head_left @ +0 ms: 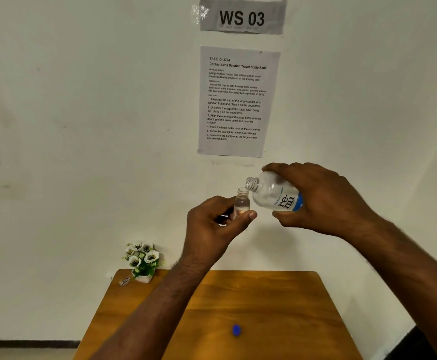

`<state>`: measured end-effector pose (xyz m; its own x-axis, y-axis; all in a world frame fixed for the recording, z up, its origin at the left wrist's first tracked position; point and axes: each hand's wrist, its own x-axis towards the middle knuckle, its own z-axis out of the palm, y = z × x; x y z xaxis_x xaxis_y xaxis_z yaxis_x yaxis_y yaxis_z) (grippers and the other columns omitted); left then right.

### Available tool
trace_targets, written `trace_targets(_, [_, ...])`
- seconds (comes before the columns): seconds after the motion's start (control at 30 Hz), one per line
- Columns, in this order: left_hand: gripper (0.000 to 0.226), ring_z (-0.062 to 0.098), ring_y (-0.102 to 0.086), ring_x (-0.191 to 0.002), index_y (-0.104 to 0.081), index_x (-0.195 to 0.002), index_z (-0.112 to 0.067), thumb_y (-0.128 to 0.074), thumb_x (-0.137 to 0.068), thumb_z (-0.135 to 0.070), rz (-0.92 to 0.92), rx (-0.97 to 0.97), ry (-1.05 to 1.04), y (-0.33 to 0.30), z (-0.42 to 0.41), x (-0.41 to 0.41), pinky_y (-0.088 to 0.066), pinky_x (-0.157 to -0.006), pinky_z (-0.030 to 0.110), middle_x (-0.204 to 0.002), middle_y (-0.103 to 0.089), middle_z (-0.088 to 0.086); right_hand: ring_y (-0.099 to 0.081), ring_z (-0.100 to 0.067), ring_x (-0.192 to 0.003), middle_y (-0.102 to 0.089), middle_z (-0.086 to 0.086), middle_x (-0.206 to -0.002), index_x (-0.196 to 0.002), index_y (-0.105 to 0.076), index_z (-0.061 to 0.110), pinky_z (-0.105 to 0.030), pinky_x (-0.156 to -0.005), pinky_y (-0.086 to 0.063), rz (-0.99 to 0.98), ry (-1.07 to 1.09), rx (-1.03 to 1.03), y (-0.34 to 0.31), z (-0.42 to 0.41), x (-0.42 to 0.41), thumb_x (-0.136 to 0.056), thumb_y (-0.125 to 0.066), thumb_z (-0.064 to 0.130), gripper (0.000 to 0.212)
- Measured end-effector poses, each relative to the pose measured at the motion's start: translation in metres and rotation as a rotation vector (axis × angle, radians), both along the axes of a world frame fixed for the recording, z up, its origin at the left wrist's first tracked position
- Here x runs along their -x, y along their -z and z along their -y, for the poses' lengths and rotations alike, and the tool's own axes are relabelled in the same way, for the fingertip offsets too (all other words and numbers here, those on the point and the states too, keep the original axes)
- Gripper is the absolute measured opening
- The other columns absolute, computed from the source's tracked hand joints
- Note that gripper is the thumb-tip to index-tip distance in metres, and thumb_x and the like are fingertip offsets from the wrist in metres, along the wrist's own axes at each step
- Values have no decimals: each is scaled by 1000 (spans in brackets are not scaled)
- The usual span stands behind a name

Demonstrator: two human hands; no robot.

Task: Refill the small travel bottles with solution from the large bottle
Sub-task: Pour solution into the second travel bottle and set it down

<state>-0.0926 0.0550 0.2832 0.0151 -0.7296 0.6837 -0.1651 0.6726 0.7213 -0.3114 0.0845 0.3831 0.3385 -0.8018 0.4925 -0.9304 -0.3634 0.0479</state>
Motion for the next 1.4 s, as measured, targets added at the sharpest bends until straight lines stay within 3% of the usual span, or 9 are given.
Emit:
trace_targets(0.37, [27,21,-72,-81,-82,-108,-19,-83,-85,-33,36,-88,15,41,-15,-4,-60,-68,39,-87,-76,-3,-64,-9,-97,-59,25,-120,-135,-39,47,-30,-81,-61,444,-85,-237,98,-4,-5,-62,-68,76,83])
trace_targets(0.53, [23,12,-69,-82,-81,-103,-19,-85,-83,-26,50,-182,30,86,-29,-11,-57,-70,25,-89,-76,-6,-67,-13,-102,-64,11,-127,-136,-41,38,-33,-82,-61,563,-64,-331,154,-11,-9,-59,-66,82,92])
trace_targets(0.63, [29,15,-71,-87,-81,-103,-15,-86,-79,-31,74,-281,60,123,-41,-18,-59,-73,32,-95,-76,-7,-67,-16,-101,-64,7,-129,-136,-41,35,-36,-77,-62,601,-19,-385,190,-16,-12,-56,-66,83,96])
trace_targets(0.87, [36,17,-74,-96,-81,-107,-15,-92,-74,-21,98,-609,53,220,-77,-28,-62,-80,44,-107,-77,-3,-59,-16,-111,-61,5,-129,-135,-42,33,-40,-83,-60,658,58,-529,273,-21,-30,-62,-87,58,90])
trace_targets(1.03, [32,6,-74,-98,-81,-103,-21,-93,-73,-17,98,-873,42,285,-96,-28,-61,-88,35,-109,-78,-7,-60,-19,-109,-61,1,-126,-133,-39,38,-43,-81,-60,698,102,-662,327,-22,-45,-62,-88,52,88])
trace_targets(1.13, [31,9,-74,-101,-80,-103,-17,-92,-74,-13,118,-998,31,320,-101,-26,-61,-93,38,-111,-78,-5,-61,-20,-108,-61,-2,-125,-134,-39,37,-43,-80,-60,714,127,-712,352,-21,-54,-62,-90,46,89])
trace_targets(1.27, [42,15,-72,-108,-77,-116,-14,-90,-76,-13,258,-1056,30,359,-104,-22,-59,-97,34,-117,-75,-3,-62,-23,-108,-62,-3,-125,-136,-42,31,-46,-80,-58,721,127,-760,382,-14,-64,-64,-91,39,87])
trace_targets(1.4, [39,5,-70,-103,-77,-115,-20,-87,-79,-9,297,-1103,25,385,-104,-18,-57,-92,20,-107,-70,-18,-61,-22,-110,-62,-2,-126,-137,-45,26,-44,-83,-56,718,132,-784,406,-6,-71,-64,-92,36,87])
